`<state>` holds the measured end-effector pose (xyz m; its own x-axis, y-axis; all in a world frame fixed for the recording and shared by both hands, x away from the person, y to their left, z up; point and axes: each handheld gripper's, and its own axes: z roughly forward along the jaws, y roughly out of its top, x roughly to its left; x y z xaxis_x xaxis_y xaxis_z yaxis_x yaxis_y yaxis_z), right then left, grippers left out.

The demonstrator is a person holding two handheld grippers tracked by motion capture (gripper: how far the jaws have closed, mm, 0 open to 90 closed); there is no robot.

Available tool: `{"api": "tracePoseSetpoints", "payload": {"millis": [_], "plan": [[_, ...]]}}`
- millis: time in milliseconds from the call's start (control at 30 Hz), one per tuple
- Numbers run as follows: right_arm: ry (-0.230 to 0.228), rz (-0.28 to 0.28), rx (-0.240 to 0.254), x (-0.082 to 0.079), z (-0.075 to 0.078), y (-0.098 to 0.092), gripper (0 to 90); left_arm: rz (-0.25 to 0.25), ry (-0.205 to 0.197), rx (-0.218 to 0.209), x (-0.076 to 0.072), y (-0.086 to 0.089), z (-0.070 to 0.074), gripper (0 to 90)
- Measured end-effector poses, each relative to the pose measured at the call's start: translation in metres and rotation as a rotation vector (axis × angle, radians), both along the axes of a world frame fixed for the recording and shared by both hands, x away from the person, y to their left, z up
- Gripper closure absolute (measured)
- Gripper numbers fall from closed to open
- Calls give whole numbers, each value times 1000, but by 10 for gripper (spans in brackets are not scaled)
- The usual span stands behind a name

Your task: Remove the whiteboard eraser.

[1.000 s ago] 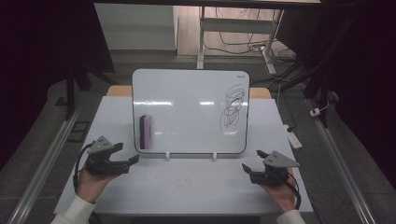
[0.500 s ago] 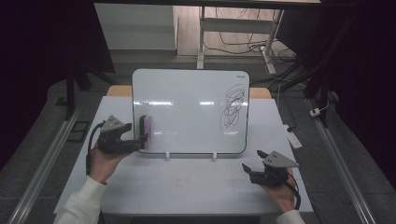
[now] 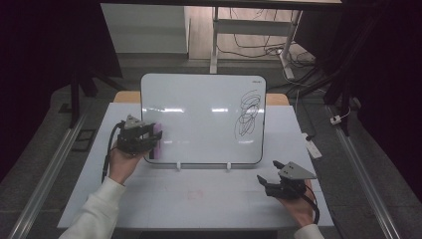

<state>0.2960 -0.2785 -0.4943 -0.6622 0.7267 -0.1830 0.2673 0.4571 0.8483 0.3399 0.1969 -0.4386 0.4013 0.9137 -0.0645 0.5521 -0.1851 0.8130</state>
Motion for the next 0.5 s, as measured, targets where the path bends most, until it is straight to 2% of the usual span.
{"api": "tracePoseSetpoints", "payload": {"millis": [100,300,367,500], "plan": [[-1,0,-4,0,0,1,224,8,12,-21,2,-1,-1,526],[-3,-2,-7,-1,-1,1,224,29,12,-19,-1,-3,0,576],[-5,-2,-7,-1,0,1,224,25,8,-19,-2,-3,1,588],[-12,-3,-2,-2,1,1,226,-1,-14,-43,-11,-2,12,595]]}}
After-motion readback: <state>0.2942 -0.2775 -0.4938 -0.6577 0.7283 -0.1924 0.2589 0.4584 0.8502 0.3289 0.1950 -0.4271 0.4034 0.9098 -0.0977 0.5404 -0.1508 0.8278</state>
